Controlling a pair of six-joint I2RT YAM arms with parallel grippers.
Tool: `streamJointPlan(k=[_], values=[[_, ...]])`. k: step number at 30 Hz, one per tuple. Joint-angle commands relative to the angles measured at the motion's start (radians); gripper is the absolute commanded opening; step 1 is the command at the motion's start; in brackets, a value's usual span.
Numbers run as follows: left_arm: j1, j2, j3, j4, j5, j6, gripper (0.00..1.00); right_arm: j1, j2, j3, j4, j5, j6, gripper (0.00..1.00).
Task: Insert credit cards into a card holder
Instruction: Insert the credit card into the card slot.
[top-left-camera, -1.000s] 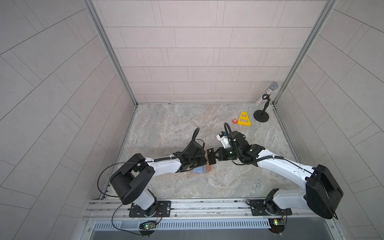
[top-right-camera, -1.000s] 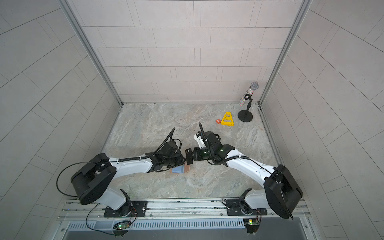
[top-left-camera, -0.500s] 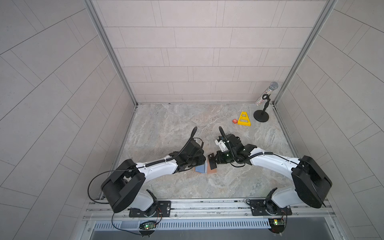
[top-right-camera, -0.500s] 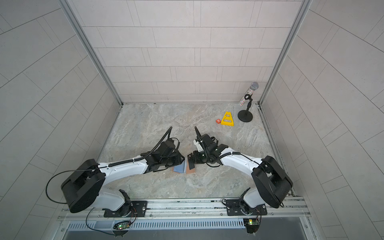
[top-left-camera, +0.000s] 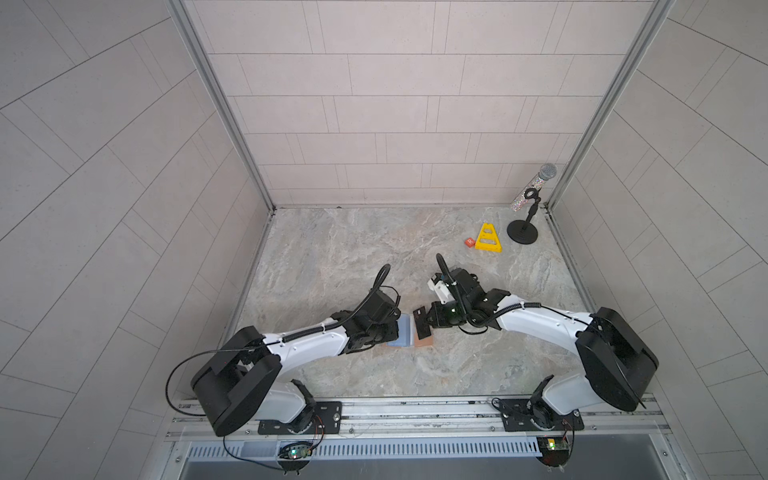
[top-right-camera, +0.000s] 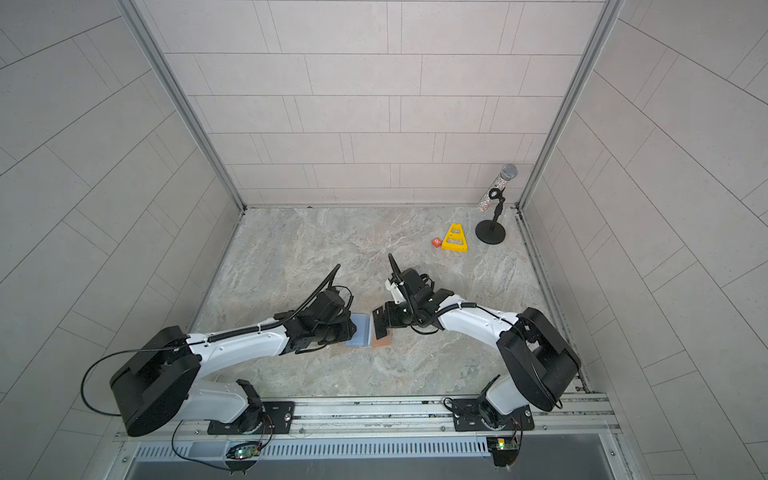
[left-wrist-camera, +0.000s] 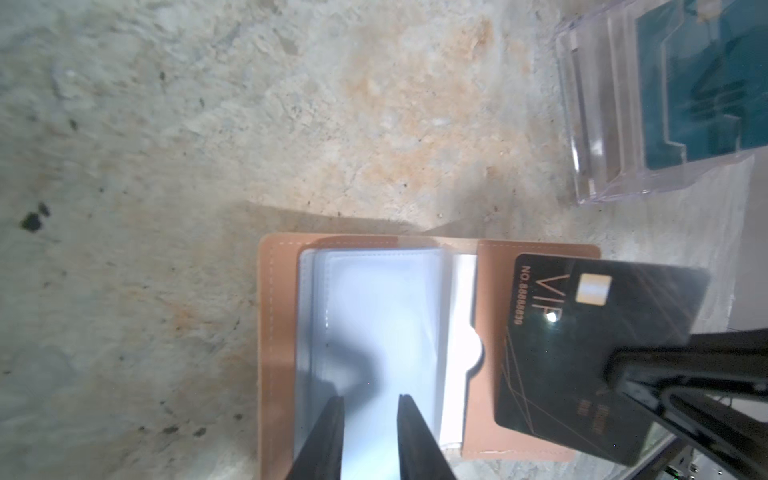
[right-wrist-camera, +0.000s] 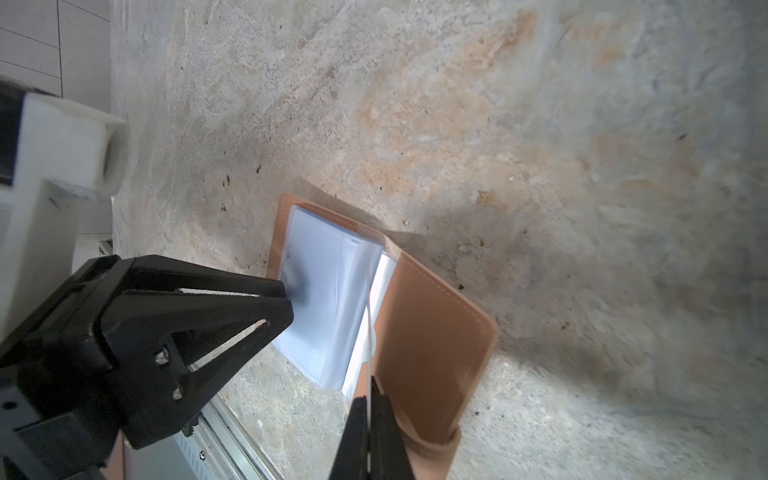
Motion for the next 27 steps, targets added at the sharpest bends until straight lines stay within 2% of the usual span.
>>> streamJointPlan(k=[1, 11, 27], values=[[-0.004, -0.020, -0.027, -0.026, -0.028, 0.016, 0.29, 0.005, 0.016, -0.022, 0.047, -0.023, 0.027, 0.00], [-0.005, -0.016, -0.076, 0.011, -0.027, 0.004, 0.28, 0.008, 0.018, -0.084, 0.208, -0.074, 0.153, 0.00], [-0.005, -0.016, -0.083, 0.012, -0.031, 0.003, 0.28, 0.008, 0.044, -0.146, 0.349, -0.072, 0.296, 0.00]])
